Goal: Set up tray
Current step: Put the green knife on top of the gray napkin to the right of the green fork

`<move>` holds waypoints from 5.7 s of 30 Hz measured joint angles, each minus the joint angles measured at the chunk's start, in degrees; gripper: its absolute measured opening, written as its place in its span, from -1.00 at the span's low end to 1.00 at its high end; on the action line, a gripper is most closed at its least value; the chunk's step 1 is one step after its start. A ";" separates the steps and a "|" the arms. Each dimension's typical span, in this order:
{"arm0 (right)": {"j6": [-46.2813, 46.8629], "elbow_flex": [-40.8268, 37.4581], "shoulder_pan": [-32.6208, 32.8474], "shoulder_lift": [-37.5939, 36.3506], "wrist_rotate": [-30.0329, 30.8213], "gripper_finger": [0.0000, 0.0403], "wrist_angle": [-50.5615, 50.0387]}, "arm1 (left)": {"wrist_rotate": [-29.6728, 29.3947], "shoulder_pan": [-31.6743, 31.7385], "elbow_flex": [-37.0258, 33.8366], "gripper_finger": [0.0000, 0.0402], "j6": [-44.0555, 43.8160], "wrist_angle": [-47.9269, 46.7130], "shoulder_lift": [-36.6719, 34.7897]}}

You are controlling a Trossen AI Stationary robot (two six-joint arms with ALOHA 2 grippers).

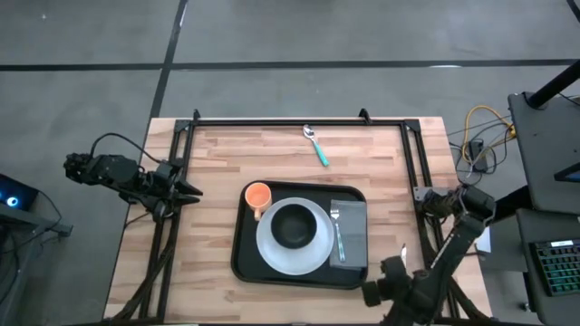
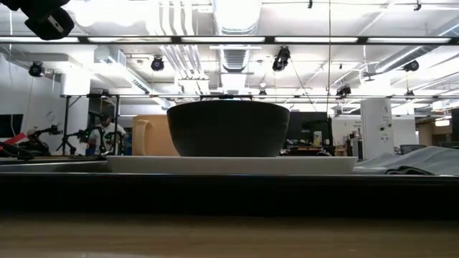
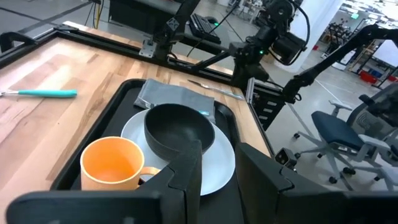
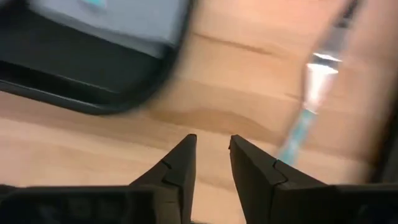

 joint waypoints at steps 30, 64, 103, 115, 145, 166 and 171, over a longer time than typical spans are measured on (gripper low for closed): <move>11.98 -1.39 6.82 9.12 -14.70 -0.49 -5.23 | -0.04 0.04 -0.07 -0.61 -3.84 0.24 0.02; 12.11 -3.16 5.28 13.41 -15.09 -0.51 0.61 | 0.02 0.02 2.05 -0.61 -3.10 2.78 6.54; 9.54 -5.87 4.78 12.73 -18.47 -0.61 3.56 | 3.52 0.02 2.01 -0.61 -3.88 2.36 6.75; 8.51 -8.04 4.13 12.43 -18.90 -0.74 6.76 | 6.05 0.01 2.01 -0.61 -5.09 2.36 6.75; 2.13 13.39 -1.95 9.30 -4.25 -0.97 -16.38 | 6.59 0.04 1.99 -0.61 -5.53 2.38 6.78; 4.11 -1.23 1.35 8.95 -15.15 -0.68 -11.23 | 10.03 0.00 1.95 -0.61 -6.32 2.36 6.81; 3.93 -6.07 1.33 7.59 -15.19 -0.44 -5.73 | 10.29 0.00 1.95 -0.61 -6.38 2.34 6.91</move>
